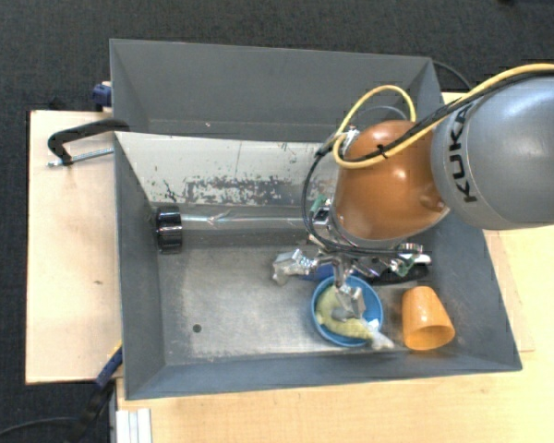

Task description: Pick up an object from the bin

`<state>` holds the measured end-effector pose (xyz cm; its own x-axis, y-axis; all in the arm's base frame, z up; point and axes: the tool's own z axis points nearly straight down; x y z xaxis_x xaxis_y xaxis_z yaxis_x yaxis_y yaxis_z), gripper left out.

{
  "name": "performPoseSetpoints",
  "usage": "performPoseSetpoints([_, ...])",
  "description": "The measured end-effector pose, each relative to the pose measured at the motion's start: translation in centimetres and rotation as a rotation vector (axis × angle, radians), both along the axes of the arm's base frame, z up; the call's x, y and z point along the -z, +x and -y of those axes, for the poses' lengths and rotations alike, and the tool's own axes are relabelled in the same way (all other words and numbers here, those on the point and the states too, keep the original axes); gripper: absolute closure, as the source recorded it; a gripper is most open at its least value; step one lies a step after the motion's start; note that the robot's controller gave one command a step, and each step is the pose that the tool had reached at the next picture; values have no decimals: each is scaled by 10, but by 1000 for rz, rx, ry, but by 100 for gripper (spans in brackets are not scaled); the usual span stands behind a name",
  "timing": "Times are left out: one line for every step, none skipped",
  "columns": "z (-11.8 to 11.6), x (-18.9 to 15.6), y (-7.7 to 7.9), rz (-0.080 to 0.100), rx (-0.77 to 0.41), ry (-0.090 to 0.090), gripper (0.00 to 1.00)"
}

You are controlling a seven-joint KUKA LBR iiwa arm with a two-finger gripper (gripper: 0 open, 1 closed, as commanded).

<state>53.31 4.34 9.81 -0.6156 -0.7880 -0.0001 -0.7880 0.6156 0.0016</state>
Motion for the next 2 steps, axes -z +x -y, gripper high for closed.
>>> performPoseSetpoints([0,-1,1,3,1,1,100])
performPoseSetpoints([-17,-219,-23,17,-56,2,100])
